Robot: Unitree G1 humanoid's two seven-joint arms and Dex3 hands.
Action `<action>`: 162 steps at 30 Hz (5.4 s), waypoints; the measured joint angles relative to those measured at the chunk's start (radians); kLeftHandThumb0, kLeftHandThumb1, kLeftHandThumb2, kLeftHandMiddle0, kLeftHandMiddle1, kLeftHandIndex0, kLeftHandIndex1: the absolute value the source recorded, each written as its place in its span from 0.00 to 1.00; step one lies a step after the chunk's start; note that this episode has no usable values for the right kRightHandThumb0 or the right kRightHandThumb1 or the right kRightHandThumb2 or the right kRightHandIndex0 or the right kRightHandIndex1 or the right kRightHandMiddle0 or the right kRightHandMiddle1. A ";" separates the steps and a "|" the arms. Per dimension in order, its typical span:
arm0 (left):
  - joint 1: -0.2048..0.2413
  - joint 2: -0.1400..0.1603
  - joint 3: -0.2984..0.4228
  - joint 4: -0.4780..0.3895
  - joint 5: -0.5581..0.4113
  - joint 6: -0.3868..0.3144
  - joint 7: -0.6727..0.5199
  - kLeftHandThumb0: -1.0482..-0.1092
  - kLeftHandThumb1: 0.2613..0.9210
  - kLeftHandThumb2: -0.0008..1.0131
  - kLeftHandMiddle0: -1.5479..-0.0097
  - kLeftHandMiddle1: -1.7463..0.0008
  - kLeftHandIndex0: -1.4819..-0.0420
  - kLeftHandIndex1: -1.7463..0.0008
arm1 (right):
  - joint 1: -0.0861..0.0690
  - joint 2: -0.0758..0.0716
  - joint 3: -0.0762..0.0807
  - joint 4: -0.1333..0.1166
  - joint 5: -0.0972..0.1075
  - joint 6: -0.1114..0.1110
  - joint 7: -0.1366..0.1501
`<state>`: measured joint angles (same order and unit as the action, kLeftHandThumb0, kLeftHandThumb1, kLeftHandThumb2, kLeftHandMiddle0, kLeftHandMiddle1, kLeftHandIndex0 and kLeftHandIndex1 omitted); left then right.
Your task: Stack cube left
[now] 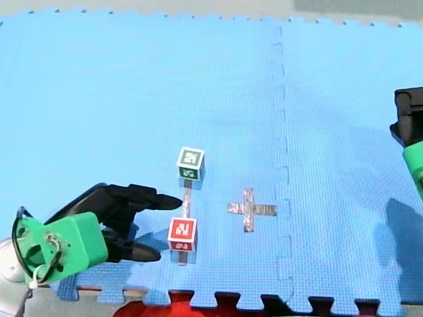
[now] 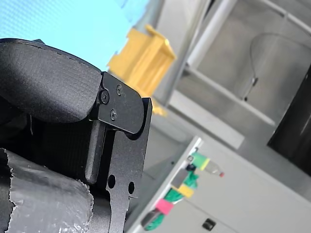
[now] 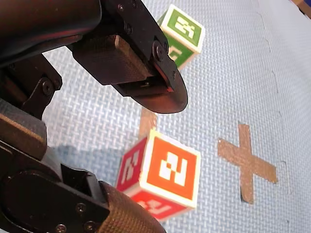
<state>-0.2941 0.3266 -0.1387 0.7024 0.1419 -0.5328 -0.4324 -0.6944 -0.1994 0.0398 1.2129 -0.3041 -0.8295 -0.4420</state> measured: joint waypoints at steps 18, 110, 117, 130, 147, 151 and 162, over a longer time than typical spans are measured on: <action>0.030 -0.053 -0.005 0.000 0.003 -0.023 0.093 0.18 0.69 0.00 0.43 0.00 0.59 1.00 | 0.004 0.000 0.008 0.001 -0.002 -0.005 -0.009; 0.049 0.063 -0.173 -0.221 0.369 0.128 0.360 0.00 0.86 0.01 0.47 0.00 0.88 1.00 | 0.012 -0.006 0.047 -0.008 -0.057 -0.014 -0.132; 0.069 0.064 -0.175 -0.292 0.390 0.219 0.343 0.00 0.90 0.02 0.47 0.00 0.89 1.00 | 0.012 -0.008 0.047 -0.008 -0.057 -0.017 -0.132; 0.131 0.026 -0.181 -0.393 0.357 0.289 0.297 0.00 0.97 0.01 0.62 0.00 0.72 0.96 | 0.008 -0.012 0.052 -0.005 -0.064 -0.017 -0.144; 0.130 0.013 -0.197 -0.361 0.338 0.209 0.311 0.00 0.88 0.00 0.50 0.00 0.62 0.96 | 0.008 -0.014 0.055 -0.005 -0.074 -0.017 -0.155; 0.122 0.015 -0.202 -0.351 0.338 0.193 0.307 0.22 0.74 0.00 0.43 0.00 0.36 0.88 | 0.007 -0.014 0.055 -0.005 -0.075 -0.017 -0.156; 0.113 -0.002 -0.203 -0.293 0.417 0.098 0.507 0.57 0.84 0.02 0.40 0.00 0.14 0.92 | 0.006 -0.014 0.055 -0.007 -0.075 -0.017 -0.160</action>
<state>-0.1813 0.3250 -0.3415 0.4094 0.5587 -0.4348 0.0748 -0.6883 -0.2132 0.0949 1.2055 -0.3786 -0.8461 -0.6017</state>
